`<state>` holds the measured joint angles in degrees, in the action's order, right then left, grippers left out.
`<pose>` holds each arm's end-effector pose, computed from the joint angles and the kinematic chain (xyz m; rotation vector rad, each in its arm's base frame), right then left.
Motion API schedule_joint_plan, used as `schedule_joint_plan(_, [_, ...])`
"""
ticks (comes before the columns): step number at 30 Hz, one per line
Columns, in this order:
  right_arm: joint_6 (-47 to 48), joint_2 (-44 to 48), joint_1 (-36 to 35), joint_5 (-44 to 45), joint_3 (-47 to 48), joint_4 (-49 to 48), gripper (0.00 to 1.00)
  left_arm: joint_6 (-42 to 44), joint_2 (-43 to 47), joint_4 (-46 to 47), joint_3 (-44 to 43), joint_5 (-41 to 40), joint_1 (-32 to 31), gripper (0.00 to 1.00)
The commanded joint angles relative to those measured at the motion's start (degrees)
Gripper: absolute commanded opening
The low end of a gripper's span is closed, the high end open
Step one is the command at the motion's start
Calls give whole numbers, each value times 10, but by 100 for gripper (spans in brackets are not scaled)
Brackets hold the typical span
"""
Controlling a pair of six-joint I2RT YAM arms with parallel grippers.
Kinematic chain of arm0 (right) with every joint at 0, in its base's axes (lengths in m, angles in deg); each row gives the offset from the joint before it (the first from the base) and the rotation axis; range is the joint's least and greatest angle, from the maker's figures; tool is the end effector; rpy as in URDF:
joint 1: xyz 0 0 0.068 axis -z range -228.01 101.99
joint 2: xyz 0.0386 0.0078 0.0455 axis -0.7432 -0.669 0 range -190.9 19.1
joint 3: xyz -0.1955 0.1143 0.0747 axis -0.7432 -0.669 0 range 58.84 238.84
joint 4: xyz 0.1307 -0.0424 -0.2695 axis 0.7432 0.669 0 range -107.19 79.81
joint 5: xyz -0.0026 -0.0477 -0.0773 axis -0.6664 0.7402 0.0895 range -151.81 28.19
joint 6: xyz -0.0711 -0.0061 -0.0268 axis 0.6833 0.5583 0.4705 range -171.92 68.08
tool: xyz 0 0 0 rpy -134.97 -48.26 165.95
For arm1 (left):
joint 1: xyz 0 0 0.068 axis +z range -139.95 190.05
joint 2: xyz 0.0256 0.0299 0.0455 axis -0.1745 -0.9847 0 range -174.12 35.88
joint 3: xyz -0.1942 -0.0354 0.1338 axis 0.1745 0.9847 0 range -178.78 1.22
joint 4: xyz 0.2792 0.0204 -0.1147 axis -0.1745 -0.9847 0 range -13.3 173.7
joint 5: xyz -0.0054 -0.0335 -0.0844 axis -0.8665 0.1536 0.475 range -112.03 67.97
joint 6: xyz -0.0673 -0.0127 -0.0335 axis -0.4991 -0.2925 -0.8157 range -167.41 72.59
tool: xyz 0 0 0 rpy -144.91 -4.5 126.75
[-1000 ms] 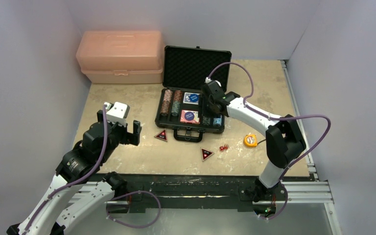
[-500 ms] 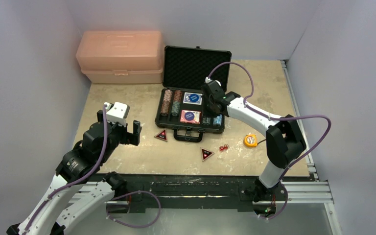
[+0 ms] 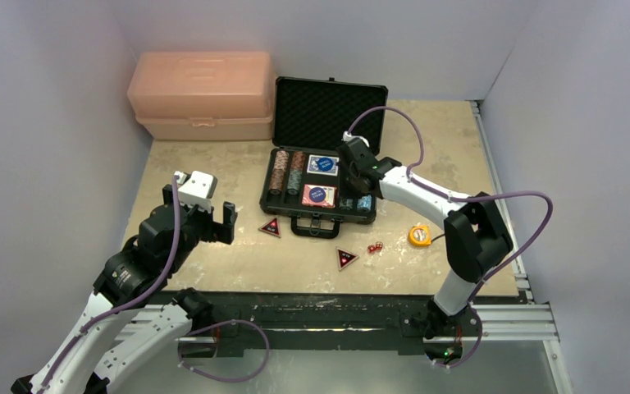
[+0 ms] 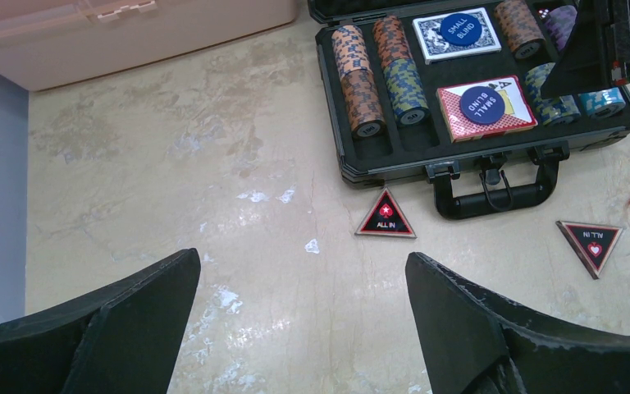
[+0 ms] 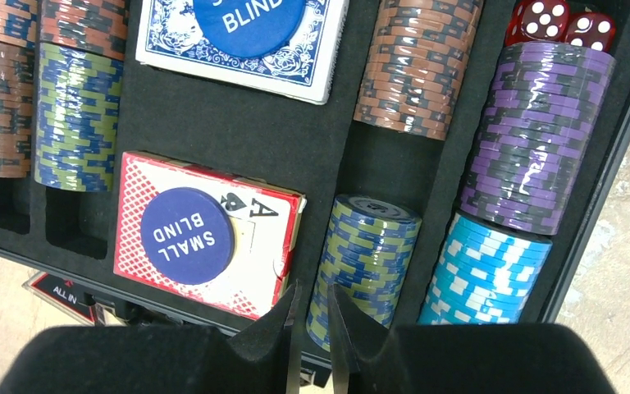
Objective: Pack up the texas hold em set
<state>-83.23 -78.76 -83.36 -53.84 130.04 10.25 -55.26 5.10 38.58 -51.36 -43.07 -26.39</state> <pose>0.3451 0.2339 0.1522 -0.0322 2.5282 0.3028 0.1688 -0.0958 0.3400 0.2490 1.9361 -0.1472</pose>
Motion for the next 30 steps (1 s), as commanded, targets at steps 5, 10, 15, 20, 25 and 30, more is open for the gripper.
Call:
schedule_joint_plan(5, [11,22,-1,15,1,23,22,8,-2,14,6,-5,-1,97])
schedule_joint_plan(10, [21,50,-1,24,21,39,27,9,-2,15,7,-8,-1,96])
schedule_joint_plan(15, [36,86,-2,23,32,33,42,9,-3,15,7,-8,0,97])
schedule_joint_plan(20, [33,109,-1,48,39,45,54,9,-3,15,7,-7,-1,97])
schedule_joint_plan(25, [25,136,-1,68,24,52,68,8,-4,15,7,-2,-1,96])
schedule_joint_plan(30, [11,173,-1,94,-6,60,87,8,-7,15,5,2,-1,96])
